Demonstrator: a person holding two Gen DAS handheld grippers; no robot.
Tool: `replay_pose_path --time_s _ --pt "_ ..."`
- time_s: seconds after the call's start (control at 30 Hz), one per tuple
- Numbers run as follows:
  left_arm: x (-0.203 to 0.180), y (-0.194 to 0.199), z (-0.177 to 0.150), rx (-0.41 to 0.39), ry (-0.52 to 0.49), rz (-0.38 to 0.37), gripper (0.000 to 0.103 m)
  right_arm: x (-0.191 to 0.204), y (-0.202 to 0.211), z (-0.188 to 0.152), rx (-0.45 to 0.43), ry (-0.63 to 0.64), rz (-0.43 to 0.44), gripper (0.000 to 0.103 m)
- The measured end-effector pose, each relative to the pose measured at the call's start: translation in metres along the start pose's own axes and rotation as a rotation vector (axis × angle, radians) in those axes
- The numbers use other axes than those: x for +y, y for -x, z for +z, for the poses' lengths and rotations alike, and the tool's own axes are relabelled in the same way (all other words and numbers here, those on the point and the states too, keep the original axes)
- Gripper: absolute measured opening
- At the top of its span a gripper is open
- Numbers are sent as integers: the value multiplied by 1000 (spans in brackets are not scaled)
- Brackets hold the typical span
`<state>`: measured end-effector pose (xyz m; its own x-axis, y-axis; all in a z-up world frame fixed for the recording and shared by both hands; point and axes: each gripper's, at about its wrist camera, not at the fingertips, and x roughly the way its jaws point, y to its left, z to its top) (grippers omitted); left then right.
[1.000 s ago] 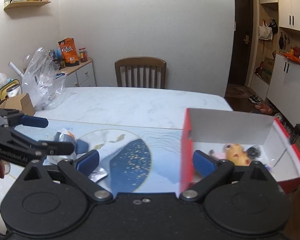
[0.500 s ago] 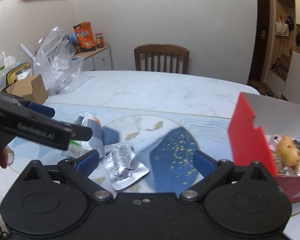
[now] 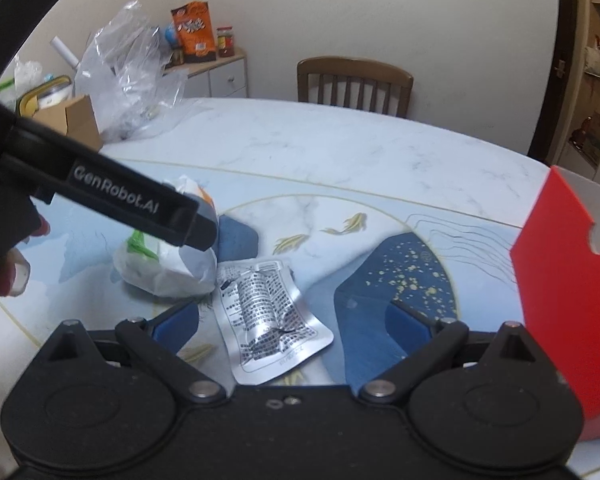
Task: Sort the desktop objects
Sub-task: 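Withdraw both tools from the shoebox toward the tissue pack and foil packet, then grasp the white tissue pack with the left tool while the right tool grasps the silver foil packet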
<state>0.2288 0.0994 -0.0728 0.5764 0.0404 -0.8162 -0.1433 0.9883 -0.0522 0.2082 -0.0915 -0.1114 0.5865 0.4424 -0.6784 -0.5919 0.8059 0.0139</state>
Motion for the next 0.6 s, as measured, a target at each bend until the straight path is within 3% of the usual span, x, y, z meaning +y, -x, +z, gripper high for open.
replay_pose_path --time_s 0.3,0.6 --pt "6 -26 2 56 17 22 103 6 -30 -7 60 92 2 97" --pt "12 -45 3 98 37 32 103 11 -46 -2 65 127 21 95"
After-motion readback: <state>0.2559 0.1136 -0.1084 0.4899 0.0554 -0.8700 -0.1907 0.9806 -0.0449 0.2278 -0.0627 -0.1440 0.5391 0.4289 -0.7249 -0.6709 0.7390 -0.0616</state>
